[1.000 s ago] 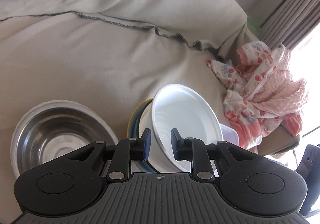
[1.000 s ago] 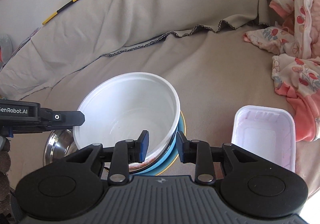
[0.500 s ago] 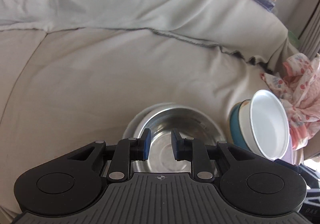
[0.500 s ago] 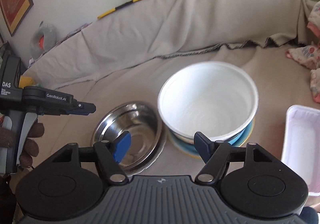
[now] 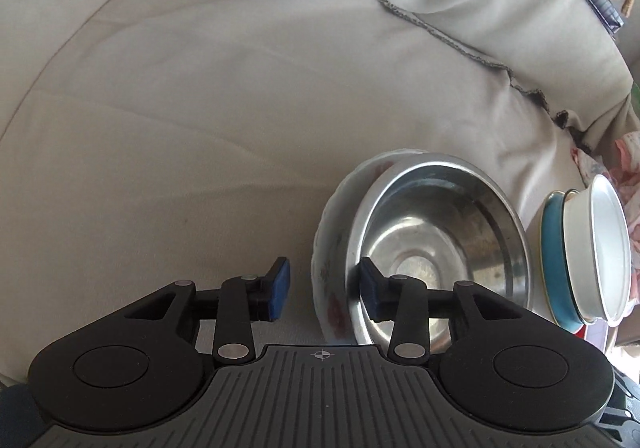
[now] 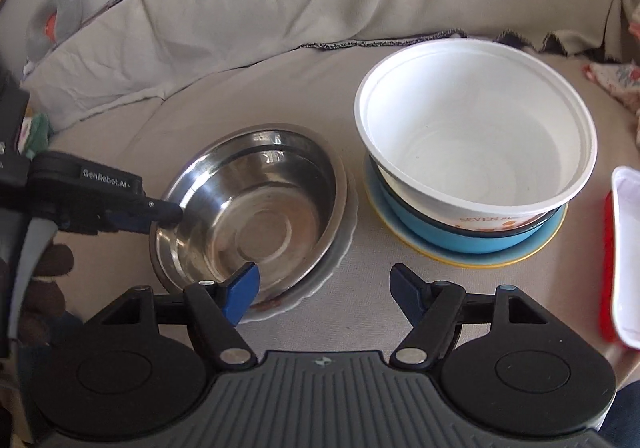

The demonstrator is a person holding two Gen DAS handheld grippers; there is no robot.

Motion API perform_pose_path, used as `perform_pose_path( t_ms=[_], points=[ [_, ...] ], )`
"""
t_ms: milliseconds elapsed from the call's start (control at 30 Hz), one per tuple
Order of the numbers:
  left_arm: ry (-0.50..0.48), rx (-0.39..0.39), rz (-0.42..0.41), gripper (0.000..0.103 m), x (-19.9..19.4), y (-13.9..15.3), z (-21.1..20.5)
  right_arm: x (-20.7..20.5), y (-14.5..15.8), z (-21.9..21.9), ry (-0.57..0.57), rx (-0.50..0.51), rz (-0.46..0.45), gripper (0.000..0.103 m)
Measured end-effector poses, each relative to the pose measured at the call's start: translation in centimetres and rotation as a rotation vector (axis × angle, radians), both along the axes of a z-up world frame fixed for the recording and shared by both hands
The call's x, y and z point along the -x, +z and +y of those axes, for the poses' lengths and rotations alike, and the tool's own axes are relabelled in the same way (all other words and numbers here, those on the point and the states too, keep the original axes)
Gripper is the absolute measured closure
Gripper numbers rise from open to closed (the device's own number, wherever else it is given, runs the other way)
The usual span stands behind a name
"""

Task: Organize plates and bowls
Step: 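Grasp the white printed bowl rim with the right tool and lift it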

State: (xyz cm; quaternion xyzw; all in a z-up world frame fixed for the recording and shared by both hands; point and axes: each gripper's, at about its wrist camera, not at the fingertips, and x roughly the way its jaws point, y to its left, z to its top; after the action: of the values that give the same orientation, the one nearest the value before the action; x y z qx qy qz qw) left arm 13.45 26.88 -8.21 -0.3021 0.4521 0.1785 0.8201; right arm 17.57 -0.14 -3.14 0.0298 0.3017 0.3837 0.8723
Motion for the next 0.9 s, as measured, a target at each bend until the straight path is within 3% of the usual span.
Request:
perform_pose_path(
  t_ms=[133,233,400,667,900],
  points=[
    [0.01,0.038,-0.021,0.061,0.3,-0.5,0.8,-2.2,-0.7,0.9,0.006,-0.073,0.114,0.03],
    [-0.002,0.1,-0.036,0.074,0.3,-1.0,1.1,-2.9,-1.3,2.3,0.024,-0.059,0.153,0.04],
    [-0.001,0.159,-0.047,0.077,0.1,-1.8,1.4,-3.0,-1.4,3.6,0.012,0.006,0.125,0.047],
    [0.021,0.142,-0.051,0.077,-0.6,-1.6,2.4,-3.3,-1.4,4.6,0.018,0.006,0.12,0.048],
    [0.043,0.124,-0.041,0.077,-0.4,-0.9,2.1,-2.9,-2.2,2.4,0.064,-0.024,0.13,0.047]
  ],
)
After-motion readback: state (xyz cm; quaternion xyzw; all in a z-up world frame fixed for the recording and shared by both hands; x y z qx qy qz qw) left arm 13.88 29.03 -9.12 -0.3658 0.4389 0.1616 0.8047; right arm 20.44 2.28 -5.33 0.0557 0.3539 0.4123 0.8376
